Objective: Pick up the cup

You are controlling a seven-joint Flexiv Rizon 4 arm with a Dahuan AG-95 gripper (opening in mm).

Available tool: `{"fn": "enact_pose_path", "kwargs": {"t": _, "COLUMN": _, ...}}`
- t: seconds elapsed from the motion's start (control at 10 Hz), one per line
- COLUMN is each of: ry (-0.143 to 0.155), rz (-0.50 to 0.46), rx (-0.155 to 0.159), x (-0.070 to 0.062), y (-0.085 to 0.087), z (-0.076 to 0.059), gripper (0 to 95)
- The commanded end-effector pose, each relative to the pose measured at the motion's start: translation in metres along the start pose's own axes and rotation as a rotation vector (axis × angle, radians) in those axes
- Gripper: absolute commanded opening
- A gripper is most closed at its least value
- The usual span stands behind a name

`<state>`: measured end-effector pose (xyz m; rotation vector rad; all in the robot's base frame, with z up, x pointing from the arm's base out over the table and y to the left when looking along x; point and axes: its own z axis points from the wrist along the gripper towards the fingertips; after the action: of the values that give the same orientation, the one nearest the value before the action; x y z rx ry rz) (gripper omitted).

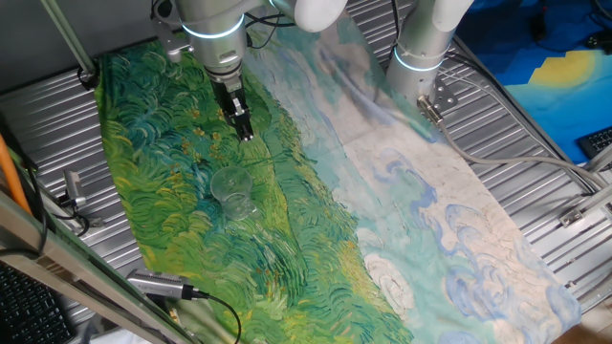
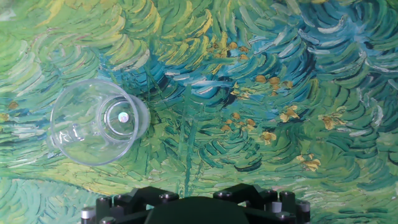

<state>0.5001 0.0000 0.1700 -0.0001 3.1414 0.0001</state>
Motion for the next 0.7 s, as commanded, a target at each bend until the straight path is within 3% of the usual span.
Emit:
{"fn": "enact_pose_path", "kwargs": {"t": 0.1, "ry": 0.005, "rz": -0.262, "rx": -0.014, "x": 0.0001, "y": 0.0000, "z": 0.0000, "gripper": 0.0}}
{"fn": "enact_pose_path", "kwargs": {"t": 0.4, "ry": 0.015, "rz": -0.254, "rx": 0.007, "x": 0.0013, "y": -0.0015, "z": -0.0019, "gripper": 0.0}}
{"fn": "enact_pose_path", "kwargs": {"t": 0.7, "ry": 0.020, "rz": -0.247, "rx": 0.008, "x": 0.0039, "y": -0.0050, "z": -0.0032, "gripper": 0.0}}
